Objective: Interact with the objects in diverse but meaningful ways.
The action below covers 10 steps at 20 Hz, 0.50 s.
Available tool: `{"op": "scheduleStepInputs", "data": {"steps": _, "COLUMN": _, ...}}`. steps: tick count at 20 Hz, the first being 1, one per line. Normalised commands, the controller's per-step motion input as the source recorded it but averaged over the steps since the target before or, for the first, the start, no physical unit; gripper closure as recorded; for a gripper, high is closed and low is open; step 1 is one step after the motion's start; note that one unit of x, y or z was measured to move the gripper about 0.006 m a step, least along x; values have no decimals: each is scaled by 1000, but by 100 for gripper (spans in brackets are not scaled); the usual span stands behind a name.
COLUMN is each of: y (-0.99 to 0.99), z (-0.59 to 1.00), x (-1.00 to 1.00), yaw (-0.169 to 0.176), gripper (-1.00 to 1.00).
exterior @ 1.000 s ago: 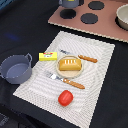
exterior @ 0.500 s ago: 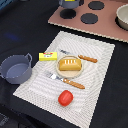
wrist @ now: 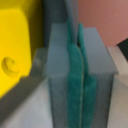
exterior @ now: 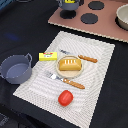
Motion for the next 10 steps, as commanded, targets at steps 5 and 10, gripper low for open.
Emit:
{"op": "scheduleStepInputs", "data": {"steps": 5, "y": -43, "z": -238, "x": 117, "yaw": 5, "gripper": 100}}
{"op": "scheduleStepInputs", "data": {"steps": 10, "y": 0, "z": -326, "x": 6, "yaw": 21, "gripper": 100}}
